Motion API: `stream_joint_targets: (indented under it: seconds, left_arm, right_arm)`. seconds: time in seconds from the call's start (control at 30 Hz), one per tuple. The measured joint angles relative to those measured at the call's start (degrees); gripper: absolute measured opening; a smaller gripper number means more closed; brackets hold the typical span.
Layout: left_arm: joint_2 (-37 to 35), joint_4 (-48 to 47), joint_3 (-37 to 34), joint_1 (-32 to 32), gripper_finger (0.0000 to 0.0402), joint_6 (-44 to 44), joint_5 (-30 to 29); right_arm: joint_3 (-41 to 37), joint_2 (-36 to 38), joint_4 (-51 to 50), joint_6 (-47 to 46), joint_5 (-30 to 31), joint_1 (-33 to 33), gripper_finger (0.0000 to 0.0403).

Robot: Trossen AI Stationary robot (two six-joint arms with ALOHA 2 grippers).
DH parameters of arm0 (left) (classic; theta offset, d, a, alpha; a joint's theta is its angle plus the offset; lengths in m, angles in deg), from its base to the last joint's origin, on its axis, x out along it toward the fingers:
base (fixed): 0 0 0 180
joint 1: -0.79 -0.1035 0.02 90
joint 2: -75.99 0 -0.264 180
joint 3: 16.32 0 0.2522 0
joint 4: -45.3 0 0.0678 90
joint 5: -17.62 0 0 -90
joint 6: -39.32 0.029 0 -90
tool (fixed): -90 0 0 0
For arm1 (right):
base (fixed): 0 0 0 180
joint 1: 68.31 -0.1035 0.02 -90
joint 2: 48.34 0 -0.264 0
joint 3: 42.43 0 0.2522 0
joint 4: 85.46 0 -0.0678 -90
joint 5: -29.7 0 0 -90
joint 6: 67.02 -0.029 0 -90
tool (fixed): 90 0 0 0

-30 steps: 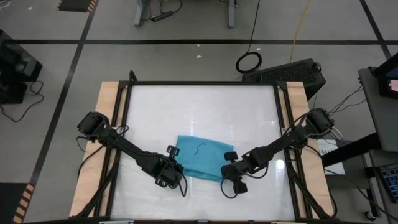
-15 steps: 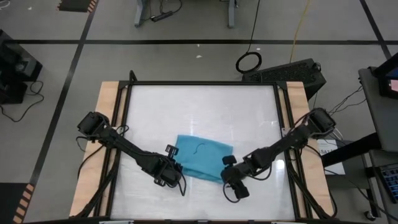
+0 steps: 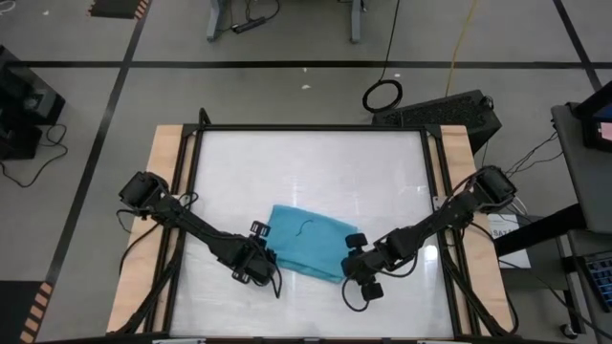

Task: Roll towel
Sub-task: Roll the blue towel

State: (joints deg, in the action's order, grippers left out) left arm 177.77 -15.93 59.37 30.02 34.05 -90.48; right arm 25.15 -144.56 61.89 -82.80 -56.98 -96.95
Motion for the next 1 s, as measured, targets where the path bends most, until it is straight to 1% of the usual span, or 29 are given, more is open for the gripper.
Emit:
stream_joint_targets:
  seconds: [0.13, 0.27, 0.37, 0.43, 0.5, 0.63, 0.7, 0.8, 0.93, 1.0]
  left_arm:
    - [0.0, -2.6, -0.02, 0.0, 0.0147, -0.28, -0.42]
    - [-0.4, -5.63, 0.06, 0.0, 0.0157, -0.45, -0.53]
    - [-0.58, -7.14, 0.91, 0.04, 0.0158, -0.66, -1.84]
    - [-0.72, -4.74, 1.54, 0.04, 0.0158, -0.89, -2.66]
    - [-0.7, 0.24, 1.7, -0.19, 0.0158, -0.15, -2.76]
    - [-0.61, 13.89, 1.33, -1.43, 0.0157, 2.4, -2.76]
    - [-0.53, 17.97, 1.08, -2.54, 0.0157, 3.05, -2.95]
    - [-0.5, 20.56, 1.05, -5.01, 0.0157, 2.85, -3.39]
    - [1.06, 21.03, 1.05, -8.66, 0.0157, 2.68, -3.28]
    - [2.73, 21.45, 1.01, -10.29, 0.0157, 2.76, -1.13]
  right_arm:
    - [0.0, 0.9, -4.79, 0.03, 3.56, 0.02, 0.0132]
    - [0.0, 3.57, -8.72, 1.28, 8.13, 0.04, 0.0132]
    - [0.0, 6.26, -10.73, 2.63, 14.57, 0.22, 0.0132]
    - [0.0, 7.24, -12.38, 3.18, 19.59, 0.83, 0.0132]
    - [0.0, 7.64, -14.14, 3.57, 22.57, 2.08, 0.0132]
    - [-0.6, 7.69, -13.38, 5.09, 22.03, 6.07, 0.0132]
    - [-1.61, 7.69, -11.38, 5.86, 21.77, 7.95, 0.0132]
    - [-2.99, 7.67, -9.14, 6.87, 21.16, 10.45, 0.0132]
    - [-5.62, 7.67, -3.45, 7.23, 15.88, 12.83, 0.0132]
    - [-7.05, 7.67, -0.82, 6.86, 14.09, 13.21, 0.0132]
